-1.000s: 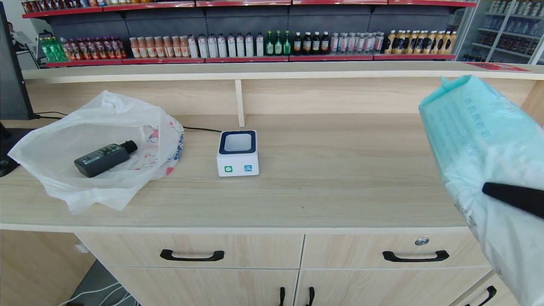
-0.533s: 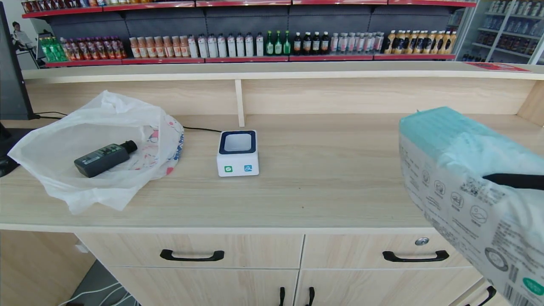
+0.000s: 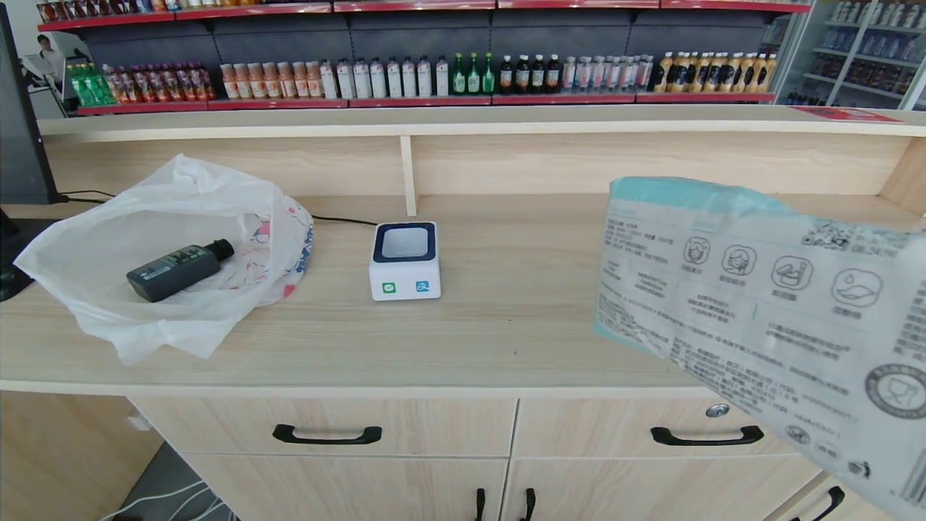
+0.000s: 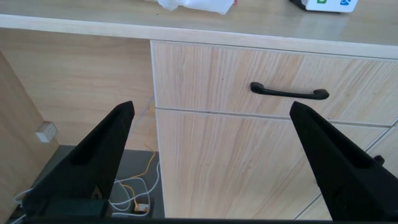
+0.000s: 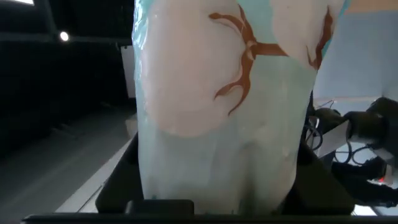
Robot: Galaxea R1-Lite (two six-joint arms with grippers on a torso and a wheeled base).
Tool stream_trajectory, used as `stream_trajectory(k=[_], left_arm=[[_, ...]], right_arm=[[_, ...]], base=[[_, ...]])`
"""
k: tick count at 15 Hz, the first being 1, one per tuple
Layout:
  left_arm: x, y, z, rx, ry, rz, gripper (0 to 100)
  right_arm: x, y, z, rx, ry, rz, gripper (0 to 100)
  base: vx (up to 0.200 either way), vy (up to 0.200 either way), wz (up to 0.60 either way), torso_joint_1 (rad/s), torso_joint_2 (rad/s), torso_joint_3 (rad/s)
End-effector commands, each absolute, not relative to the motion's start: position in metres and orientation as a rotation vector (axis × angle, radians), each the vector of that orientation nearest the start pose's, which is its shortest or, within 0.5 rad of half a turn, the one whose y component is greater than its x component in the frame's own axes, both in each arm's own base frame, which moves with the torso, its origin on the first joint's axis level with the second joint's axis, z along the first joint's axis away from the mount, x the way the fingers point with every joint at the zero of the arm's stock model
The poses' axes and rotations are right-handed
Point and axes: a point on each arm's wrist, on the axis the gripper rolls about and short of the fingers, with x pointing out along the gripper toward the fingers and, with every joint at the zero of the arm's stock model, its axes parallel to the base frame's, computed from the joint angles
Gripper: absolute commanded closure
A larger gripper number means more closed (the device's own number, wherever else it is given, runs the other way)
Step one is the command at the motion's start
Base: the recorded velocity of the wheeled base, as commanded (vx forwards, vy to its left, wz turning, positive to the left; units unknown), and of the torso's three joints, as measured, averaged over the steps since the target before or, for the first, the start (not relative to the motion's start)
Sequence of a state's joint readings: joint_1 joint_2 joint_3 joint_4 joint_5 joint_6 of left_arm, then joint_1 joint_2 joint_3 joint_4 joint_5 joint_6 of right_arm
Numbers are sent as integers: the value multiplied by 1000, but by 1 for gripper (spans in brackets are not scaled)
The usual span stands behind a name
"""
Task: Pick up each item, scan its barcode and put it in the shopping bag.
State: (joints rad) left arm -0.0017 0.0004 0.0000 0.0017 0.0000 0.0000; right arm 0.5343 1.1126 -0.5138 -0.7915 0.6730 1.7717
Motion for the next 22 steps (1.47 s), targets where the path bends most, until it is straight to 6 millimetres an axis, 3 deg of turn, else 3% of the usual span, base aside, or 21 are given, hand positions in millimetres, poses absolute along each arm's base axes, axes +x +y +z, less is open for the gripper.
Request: stream_trajectory(k=[1,8,10,13,16,22], left_arm=[[-23,0,75,0,2,-2,0],[-23,0,75,0,2,-2,0],[-23,0,75,0,2,-2,0],[-23,0,75,0,2,-2,0],[-23,0,75,0,2,-2,0],[-23,0,75,0,2,-2,0]], right_arm=[[147,102,234,1585,1045,972,100],[186,127,223,1812,1186,1059,100],[196,133,210,1860,1241,1048,100],[194,137,193,1848,1319,1036,100],[175,156,193,1810,1453,1079,100],[175,160,198,1873,1541,1050,100]], base=[[0,0,0,0,0,0],[0,0,0,0,0,0],[0,0,0,0,0,0],[0,0,0,0,0,0],[0,0,0,0,0,0],[0,0,0,0,0,0]])
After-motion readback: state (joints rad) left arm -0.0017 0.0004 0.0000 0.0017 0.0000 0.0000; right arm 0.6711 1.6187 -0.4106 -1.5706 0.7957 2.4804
